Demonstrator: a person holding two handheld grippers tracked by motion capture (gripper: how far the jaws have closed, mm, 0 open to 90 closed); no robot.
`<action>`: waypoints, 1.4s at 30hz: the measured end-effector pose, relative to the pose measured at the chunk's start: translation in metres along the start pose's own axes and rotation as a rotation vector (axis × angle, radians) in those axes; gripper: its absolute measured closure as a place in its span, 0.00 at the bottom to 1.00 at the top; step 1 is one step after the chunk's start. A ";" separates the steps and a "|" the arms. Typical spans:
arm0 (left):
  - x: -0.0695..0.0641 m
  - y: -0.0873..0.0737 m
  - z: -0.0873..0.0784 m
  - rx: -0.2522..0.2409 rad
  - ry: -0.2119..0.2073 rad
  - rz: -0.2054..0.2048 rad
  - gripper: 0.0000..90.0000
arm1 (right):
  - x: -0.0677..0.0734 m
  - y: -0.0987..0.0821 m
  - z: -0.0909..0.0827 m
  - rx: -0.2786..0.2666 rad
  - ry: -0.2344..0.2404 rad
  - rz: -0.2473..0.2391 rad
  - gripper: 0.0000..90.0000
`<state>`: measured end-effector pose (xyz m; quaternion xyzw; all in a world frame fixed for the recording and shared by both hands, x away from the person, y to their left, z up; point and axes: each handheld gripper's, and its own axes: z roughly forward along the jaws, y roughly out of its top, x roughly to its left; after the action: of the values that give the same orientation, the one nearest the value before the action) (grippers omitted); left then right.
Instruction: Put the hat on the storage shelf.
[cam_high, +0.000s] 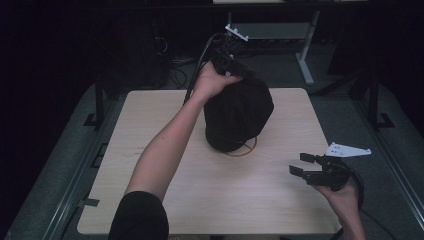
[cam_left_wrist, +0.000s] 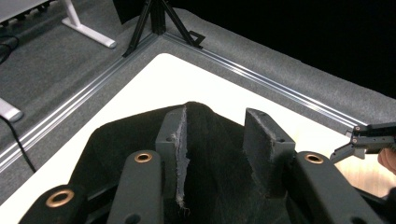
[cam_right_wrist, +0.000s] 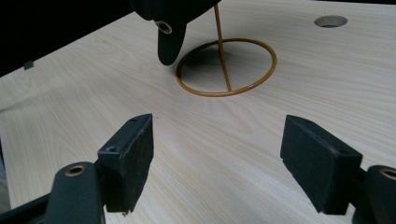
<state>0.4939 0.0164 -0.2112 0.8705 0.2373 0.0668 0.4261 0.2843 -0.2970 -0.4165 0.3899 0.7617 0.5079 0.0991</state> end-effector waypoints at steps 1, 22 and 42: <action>0.000 0.000 0.000 0.000 0.000 0.000 0.66 | 0.000 0.000 0.000 0.000 0.000 0.000 0.28; 0.004 -0.026 -0.044 -0.064 0.019 -0.035 0.62 | -0.001 -0.004 0.007 0.029 -0.048 -0.014 0.26; 0.003 -0.072 -0.066 -0.106 0.005 -0.075 0.58 | 0.005 -0.007 0.015 0.068 -0.049 -0.018 0.25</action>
<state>0.4503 0.1025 -0.2254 0.8370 0.2671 0.0653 0.4732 0.2862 -0.2844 -0.4284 0.3985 0.7793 0.4711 0.1093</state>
